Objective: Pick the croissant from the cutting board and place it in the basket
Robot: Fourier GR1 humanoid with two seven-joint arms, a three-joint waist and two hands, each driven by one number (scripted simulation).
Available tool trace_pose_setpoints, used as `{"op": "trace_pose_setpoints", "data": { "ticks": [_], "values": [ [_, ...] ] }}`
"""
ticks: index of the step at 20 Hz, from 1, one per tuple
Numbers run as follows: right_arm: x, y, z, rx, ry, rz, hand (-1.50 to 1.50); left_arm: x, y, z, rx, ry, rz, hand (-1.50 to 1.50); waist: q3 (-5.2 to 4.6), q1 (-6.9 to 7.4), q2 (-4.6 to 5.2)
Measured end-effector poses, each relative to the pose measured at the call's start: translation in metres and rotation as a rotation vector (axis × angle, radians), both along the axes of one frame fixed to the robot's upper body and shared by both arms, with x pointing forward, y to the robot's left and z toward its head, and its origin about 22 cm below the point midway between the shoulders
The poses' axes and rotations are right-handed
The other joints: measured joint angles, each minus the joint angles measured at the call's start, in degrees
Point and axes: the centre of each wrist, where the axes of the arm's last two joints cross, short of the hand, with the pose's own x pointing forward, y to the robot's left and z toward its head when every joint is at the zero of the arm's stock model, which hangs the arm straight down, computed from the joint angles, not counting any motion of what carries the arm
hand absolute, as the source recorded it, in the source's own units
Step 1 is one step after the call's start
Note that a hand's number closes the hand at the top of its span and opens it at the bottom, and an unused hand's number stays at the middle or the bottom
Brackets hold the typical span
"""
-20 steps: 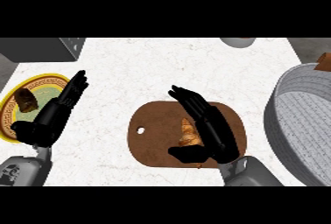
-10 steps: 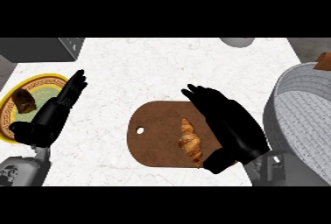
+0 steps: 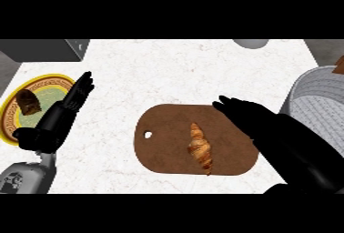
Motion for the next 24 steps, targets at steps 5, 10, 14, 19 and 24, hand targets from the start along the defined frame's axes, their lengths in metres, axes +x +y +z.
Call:
{"op": "trace_pose_setpoints", "data": {
  "ticks": [5,10,14,19,24],
  "values": [
    [-0.007,-0.012,0.003,0.009,-0.007,-0.014,-1.50,-0.001,-0.001,-0.002,0.005,0.000,-0.008,0.00,0.03,0.36,0.15],
    [-0.009,-0.009,-0.016,0.032,0.006,-0.048,-1.50,0.000,0.005,0.006,0.004,0.003,-0.012,0.00,0.05,0.58,0.23],
    [0.000,-0.011,-0.044,0.056,0.013,-0.067,-1.50,0.000,0.000,0.005,0.005,-0.002,-0.011,0.00,0.08,0.65,0.30],
    [0.011,-0.001,-0.085,0.084,-0.010,-0.085,-1.50,-0.002,-0.003,0.003,-0.002,0.004,-0.016,0.00,0.09,0.77,0.32],
    [0.027,0.014,-0.118,0.073,-0.035,-0.095,-1.50,-0.001,-0.004,0.001,-0.001,-0.001,-0.018,0.00,0.09,0.82,0.34]
  ]
}}
